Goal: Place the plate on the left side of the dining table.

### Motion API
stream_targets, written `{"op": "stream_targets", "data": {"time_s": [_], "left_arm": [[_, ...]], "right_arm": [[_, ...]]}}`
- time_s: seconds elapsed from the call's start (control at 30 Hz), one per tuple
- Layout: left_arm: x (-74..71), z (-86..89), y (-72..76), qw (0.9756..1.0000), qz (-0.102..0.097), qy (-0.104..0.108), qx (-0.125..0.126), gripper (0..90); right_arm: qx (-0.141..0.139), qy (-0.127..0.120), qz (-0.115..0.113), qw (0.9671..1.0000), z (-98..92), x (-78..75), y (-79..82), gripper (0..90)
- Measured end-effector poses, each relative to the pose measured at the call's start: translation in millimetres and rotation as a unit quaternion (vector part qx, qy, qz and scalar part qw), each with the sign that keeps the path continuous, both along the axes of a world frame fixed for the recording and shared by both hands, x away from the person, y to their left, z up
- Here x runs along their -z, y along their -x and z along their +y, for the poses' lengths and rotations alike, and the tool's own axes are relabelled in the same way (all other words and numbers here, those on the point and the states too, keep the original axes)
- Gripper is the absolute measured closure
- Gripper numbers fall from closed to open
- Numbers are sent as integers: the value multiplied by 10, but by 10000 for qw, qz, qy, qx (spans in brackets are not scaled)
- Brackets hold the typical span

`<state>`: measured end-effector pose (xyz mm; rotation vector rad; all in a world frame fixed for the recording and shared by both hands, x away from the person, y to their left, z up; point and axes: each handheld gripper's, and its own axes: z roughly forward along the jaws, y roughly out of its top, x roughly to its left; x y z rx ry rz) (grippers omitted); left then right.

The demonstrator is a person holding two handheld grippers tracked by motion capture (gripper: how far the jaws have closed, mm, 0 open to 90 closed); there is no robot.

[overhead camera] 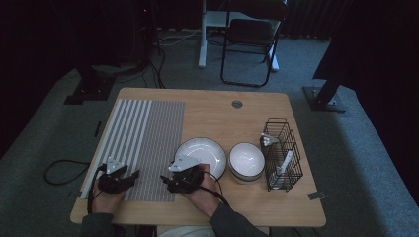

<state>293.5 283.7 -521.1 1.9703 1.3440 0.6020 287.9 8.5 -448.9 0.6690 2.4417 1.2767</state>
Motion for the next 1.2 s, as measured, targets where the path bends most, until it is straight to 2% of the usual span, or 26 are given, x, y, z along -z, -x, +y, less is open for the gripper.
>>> {"op": "stream_targets", "data": {"time_s": [0.23,0.43,0.77,1.0,1.03,1.07,1.2], "left_arm": [[-5,15,9,9999,-71,15,-69,469],[-21,-1,3,9999,-103,-13,-47,481],[-183,-136,-65,9993,-252,-27,257,526],[-320,-250,-188,9980,-363,-19,511,532],[-381,-313,-246,9971,-421,-29,636,532],[-410,-339,-272,9966,-446,-25,694,550],[-530,-449,-388,9946,-531,-45,887,558]], "right_arm": [[239,21,41,9997,-238,-28,-52,425],[397,167,-65,9991,-430,-35,-40,445],[661,301,-214,9971,-681,-50,-4,511],[790,347,-217,9960,-786,-7,30,551],[808,346,-199,9959,-808,0,37,556],[875,321,-145,9955,-875,27,66,576],[892,341,-99,9954,-916,62,100,591]]}}
